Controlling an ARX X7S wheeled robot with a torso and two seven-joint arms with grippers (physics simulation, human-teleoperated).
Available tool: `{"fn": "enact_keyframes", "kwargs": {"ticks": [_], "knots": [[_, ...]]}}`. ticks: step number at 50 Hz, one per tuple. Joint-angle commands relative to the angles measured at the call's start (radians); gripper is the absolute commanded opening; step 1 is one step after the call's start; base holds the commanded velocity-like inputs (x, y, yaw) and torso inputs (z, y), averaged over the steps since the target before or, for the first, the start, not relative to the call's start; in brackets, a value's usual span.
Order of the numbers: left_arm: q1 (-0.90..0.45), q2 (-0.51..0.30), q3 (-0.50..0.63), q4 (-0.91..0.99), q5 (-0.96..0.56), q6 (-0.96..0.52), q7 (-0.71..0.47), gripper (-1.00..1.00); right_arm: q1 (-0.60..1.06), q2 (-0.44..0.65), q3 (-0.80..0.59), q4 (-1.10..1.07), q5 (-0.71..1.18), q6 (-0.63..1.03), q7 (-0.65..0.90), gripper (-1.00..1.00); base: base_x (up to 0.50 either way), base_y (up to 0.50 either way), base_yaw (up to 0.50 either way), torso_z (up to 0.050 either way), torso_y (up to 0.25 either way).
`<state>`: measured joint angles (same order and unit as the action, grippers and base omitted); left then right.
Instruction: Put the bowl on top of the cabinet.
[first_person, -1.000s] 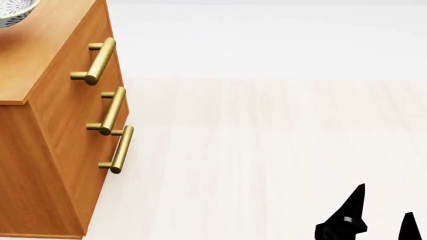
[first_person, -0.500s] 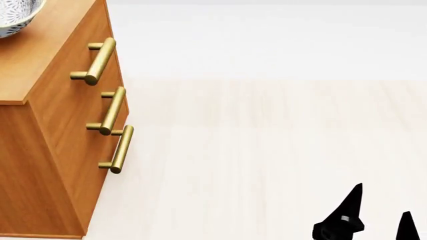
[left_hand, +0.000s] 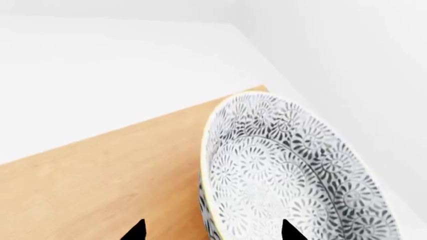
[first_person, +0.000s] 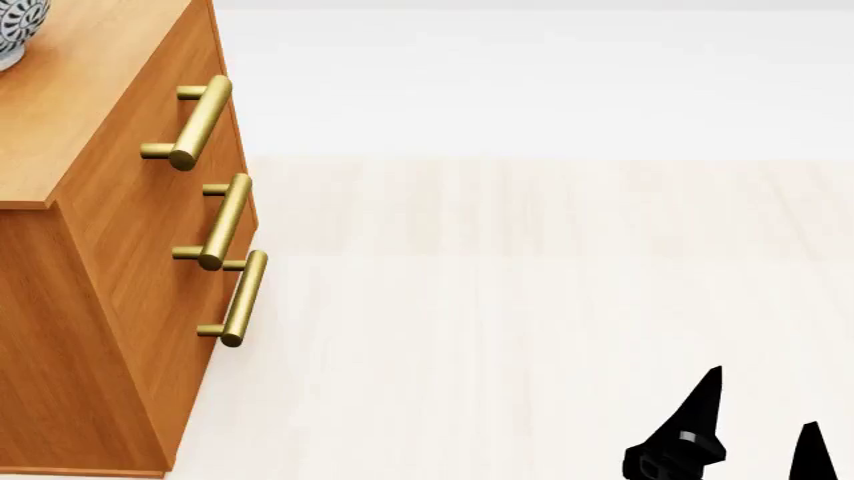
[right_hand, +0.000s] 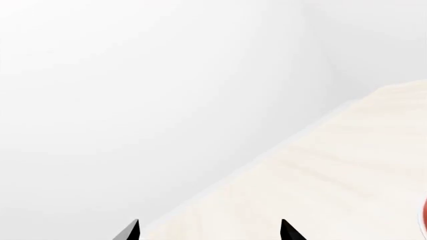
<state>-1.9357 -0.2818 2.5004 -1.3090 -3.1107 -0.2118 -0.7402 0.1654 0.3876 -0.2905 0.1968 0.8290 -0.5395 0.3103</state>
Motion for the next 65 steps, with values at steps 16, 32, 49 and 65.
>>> {"fn": "enact_keyframes", "kwargs": {"ticks": [16, 32, 49, 65], "knots": [[-0.053, 0.021, -0.002, 0.001, 0.030, -0.021, -0.006, 1.00, -0.041, -0.002, 0.016, -0.056, -0.030, -0.028, -0.015, 1.00, 0.00, 0.00, 0.00, 0.000, 0.000], [-0.117, 0.040, 0.046, 0.011, 0.093, -0.032, -0.026, 1.00, -0.082, 0.011, 0.010, -0.120, -0.041, -0.038, -0.015, 1.00, 0.00, 0.00, 0.00, 0.000, 0.000], [-0.363, -0.023, 0.098, 0.508, 0.250, 0.213, -0.130, 1.00, -0.112, 0.017, 0.002, -0.166, -0.058, -0.045, -0.014, 1.00, 0.00, 0.00, 0.00, 0.000, 0.001], [-0.419, -0.044, -0.119, 0.715, 0.671, 0.209, -0.362, 1.00, -0.131, 0.020, -0.001, -0.192, -0.075, -0.052, -0.010, 1.00, 0.00, 0.00, 0.00, 0.000, 0.000]]}}
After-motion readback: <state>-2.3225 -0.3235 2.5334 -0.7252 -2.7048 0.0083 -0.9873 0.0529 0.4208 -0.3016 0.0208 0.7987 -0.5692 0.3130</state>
